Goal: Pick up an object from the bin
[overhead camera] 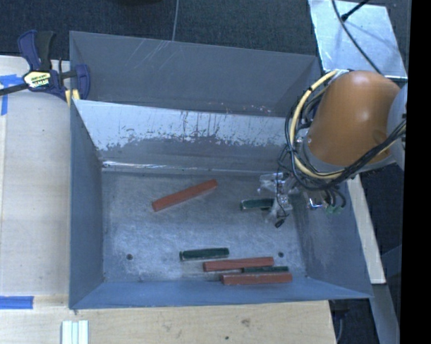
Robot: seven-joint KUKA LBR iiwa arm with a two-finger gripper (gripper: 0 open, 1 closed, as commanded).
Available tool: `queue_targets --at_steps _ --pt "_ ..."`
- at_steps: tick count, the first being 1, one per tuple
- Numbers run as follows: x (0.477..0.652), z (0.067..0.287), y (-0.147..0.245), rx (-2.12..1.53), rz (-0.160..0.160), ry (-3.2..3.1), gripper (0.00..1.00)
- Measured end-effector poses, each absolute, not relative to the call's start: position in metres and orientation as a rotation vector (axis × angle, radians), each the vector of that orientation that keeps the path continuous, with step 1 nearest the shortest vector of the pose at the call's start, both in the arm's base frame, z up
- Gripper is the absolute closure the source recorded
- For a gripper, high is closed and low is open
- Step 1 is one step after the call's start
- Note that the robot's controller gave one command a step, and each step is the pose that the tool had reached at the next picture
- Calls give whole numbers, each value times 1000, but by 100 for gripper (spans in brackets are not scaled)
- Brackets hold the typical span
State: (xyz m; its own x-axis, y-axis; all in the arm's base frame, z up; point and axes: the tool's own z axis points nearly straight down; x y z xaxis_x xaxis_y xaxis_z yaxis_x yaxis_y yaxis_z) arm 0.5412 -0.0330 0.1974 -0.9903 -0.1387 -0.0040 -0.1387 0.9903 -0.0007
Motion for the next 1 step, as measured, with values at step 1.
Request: queue_targets --at_steps 1 --pt "554 307 -29 -489 -1 3099 100"
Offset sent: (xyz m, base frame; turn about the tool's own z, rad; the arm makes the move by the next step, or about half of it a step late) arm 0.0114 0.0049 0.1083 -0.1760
